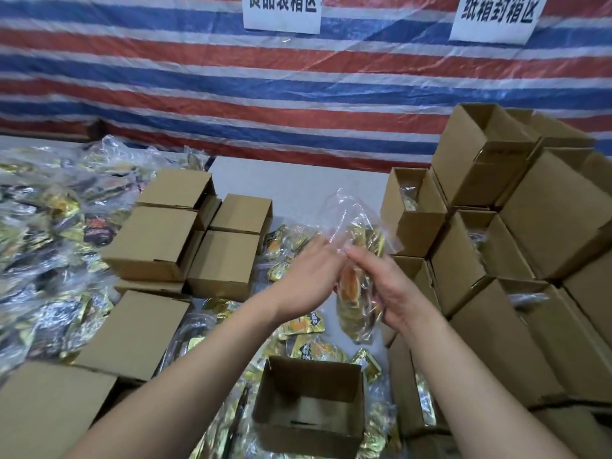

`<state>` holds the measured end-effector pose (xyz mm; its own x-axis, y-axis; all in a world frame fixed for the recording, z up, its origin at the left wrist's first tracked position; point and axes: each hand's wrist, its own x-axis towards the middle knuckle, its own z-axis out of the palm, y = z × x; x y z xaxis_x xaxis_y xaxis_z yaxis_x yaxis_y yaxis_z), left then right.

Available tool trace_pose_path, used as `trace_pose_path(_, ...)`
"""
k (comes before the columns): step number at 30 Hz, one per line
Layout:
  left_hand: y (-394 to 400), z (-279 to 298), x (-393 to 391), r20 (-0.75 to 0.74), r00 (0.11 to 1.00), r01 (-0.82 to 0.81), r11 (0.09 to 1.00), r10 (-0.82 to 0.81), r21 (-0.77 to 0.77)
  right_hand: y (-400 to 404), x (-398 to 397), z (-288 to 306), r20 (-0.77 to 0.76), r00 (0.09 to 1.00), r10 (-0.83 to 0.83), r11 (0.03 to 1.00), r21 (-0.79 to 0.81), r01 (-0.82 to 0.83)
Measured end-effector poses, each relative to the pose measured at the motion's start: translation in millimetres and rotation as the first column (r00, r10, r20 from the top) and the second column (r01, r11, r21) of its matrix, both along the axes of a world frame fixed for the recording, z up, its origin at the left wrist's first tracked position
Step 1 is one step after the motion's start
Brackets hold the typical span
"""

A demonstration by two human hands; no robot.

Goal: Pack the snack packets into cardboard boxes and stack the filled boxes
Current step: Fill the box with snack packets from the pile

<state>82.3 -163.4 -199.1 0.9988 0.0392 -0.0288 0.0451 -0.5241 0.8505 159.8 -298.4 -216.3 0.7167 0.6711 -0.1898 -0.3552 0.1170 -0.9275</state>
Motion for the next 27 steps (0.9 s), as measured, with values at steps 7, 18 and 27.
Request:
trace_pose_path(7,43.1,-87.8,-60.4,-0.299,0.943,-0.121,0.987,0.146,0.102,-23.3,-27.2,-47.7,0.194,0.979,0.056,0.939,-0.343,0.015)
trace_pose_path(18,38.8,-188.4,-113.3,-0.511,0.848,-0.128,0.990,0.137,0.053,28.5,-73.6,-108.6,0.027,0.254,0.967,0.118,-0.928,-0.353)
trace_pose_path(27,34.3,-206.5,-119.4,-0.449,0.856,-0.251,0.965,0.255,0.069,39.6,-95.3,-195.4,-0.194,0.368,0.909,-0.072,-0.945,-0.320)
